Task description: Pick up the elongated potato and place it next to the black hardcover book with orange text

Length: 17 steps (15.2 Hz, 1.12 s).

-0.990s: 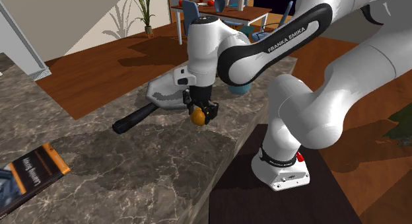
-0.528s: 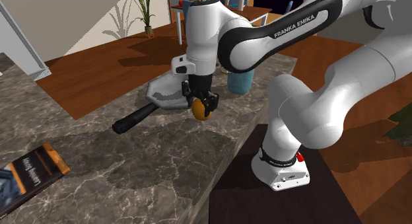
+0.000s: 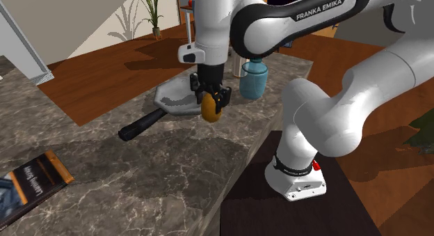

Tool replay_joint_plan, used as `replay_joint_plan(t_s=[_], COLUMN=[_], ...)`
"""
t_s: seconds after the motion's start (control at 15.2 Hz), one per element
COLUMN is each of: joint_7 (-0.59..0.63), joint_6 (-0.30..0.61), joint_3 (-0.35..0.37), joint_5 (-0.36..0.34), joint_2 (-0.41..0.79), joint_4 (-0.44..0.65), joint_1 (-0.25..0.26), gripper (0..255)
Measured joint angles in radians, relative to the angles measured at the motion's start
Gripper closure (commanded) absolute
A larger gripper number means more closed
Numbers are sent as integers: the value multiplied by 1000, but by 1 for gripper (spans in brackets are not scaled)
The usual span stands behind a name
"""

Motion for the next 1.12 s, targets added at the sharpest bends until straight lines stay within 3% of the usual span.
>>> replay_joint_plan(t_s=[0.46,1.12], joint_7=[5,131], joint_6=[-80,74], joint_3=[34,91], joint_5=[35,157], joint_2=[-3,367], joint_4=[77,286], joint_1=[20,194], gripper=[255,255])
